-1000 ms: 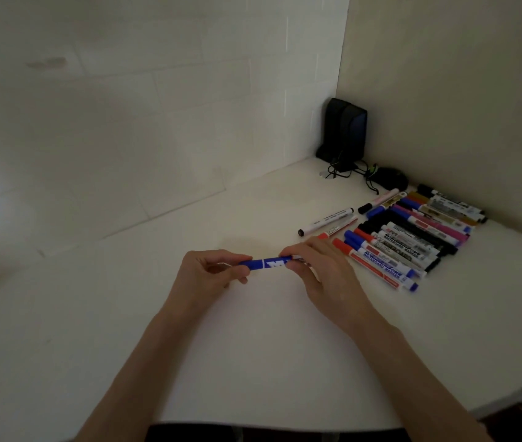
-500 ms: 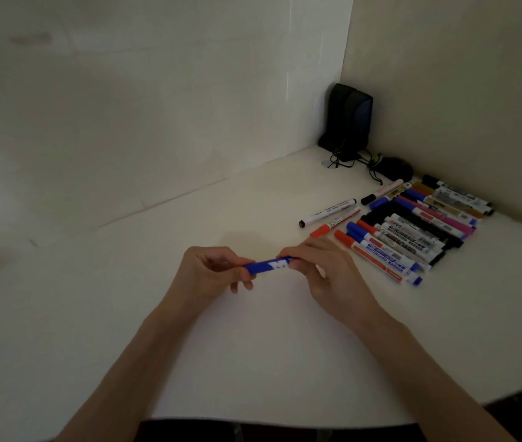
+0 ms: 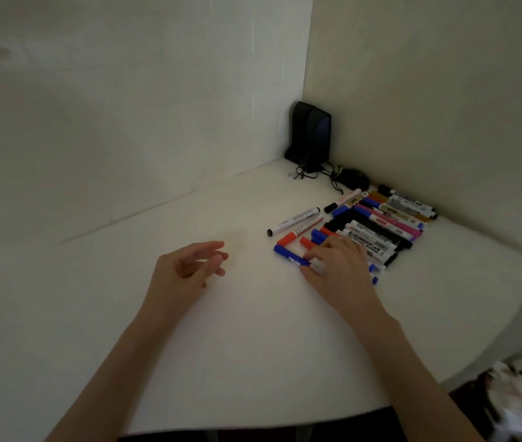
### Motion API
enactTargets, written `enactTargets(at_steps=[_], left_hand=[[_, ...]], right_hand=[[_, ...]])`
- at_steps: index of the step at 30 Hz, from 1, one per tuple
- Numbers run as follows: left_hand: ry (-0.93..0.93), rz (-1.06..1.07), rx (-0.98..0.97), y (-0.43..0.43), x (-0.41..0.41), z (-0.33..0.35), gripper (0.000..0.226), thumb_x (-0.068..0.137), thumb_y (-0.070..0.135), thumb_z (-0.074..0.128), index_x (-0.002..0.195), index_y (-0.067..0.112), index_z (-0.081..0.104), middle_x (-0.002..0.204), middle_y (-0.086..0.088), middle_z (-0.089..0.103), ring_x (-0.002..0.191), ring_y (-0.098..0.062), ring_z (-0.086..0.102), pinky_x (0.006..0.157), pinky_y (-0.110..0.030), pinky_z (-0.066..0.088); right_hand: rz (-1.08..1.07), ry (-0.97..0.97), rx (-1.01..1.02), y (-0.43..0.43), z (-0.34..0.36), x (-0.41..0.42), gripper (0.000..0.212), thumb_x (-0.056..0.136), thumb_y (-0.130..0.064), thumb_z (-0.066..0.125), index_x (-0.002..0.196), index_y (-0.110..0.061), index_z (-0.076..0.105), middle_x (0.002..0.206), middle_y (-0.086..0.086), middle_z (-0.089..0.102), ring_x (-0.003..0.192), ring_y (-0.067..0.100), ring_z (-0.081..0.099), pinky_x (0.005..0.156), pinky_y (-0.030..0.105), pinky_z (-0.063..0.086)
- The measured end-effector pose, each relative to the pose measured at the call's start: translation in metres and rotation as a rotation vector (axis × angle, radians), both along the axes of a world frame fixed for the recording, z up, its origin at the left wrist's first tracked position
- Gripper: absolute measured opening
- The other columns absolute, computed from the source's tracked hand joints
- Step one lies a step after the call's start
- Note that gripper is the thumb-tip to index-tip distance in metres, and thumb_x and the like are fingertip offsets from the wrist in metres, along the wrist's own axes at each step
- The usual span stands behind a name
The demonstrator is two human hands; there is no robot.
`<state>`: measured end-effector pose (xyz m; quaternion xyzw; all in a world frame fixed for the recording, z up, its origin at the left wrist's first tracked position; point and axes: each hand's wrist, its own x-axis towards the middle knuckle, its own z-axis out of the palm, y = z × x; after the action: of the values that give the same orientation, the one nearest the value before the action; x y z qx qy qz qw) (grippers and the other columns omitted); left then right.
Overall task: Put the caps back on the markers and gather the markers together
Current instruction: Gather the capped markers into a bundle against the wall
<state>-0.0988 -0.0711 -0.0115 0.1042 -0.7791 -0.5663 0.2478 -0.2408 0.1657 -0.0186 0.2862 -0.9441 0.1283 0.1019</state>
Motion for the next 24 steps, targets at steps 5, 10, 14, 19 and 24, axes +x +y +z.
enactTargets(at_steps=[5,10,14,19,24], left_hand=[[-0.052,-0.03,-0.057,0.006,0.0,-0.004,0.019,0.092,0.013,0.066,0.108,0.022,0.073,0.094,0.004,0.076,0.078,-0.017,0.074,0.06,-0.022,0.049],[-0.113,-0.151,-0.095,0.02,-0.006,-0.003,0.031,0.092,0.008,0.066,0.119,0.023,0.068,0.102,0.006,0.075,0.089,-0.012,0.073,0.075,-0.021,0.056],[-0.232,-0.221,-0.018,0.059,-0.033,0.004,0.037,0.093,0.011,0.065,0.129,0.016,0.06,0.113,0.0,0.073,0.096,-0.009,0.071,0.086,-0.022,0.056],[-0.444,-0.141,0.543,0.121,-0.078,0.014,0.024,0.082,0.017,0.071,0.103,0.007,0.064,0.1,-0.008,0.067,0.098,-0.022,0.064,0.092,-0.032,0.052],[-0.476,-0.078,0.716,0.164,-0.107,0.037,0.003,0.092,0.008,0.061,0.094,0.009,0.062,0.092,-0.004,0.067,0.084,-0.013,0.062,0.081,-0.033,0.055]], right_hand=[[-0.001,0.071,-0.087,0.006,0.0,-0.004,0.045,0.09,-0.031,0.066,0.134,-0.034,0.056,0.129,0.001,0.049,0.123,0.024,0.045,0.105,0.043,0.029],[0.018,-0.063,-0.064,0.007,0.001,-0.015,0.051,0.092,-0.038,0.06,0.141,-0.041,0.047,0.141,-0.004,0.039,0.133,0.019,0.033,0.111,0.041,0.021],[0.039,-0.104,-0.092,0.014,-0.004,-0.023,0.051,0.091,-0.05,0.061,0.139,-0.045,0.046,0.139,-0.008,0.041,0.133,0.017,0.034,0.112,0.043,0.022],[-0.013,-0.118,-0.248,0.029,-0.001,-0.051,0.036,0.097,-0.049,0.053,0.131,-0.038,0.058,0.132,-0.007,0.049,0.128,0.017,0.039,0.109,0.042,0.029],[-0.268,-0.095,-0.268,0.069,0.01,-0.127,0.038,0.1,-0.04,0.052,0.135,-0.029,0.057,0.141,0.008,0.048,0.132,0.029,0.04,0.111,0.048,0.029]])
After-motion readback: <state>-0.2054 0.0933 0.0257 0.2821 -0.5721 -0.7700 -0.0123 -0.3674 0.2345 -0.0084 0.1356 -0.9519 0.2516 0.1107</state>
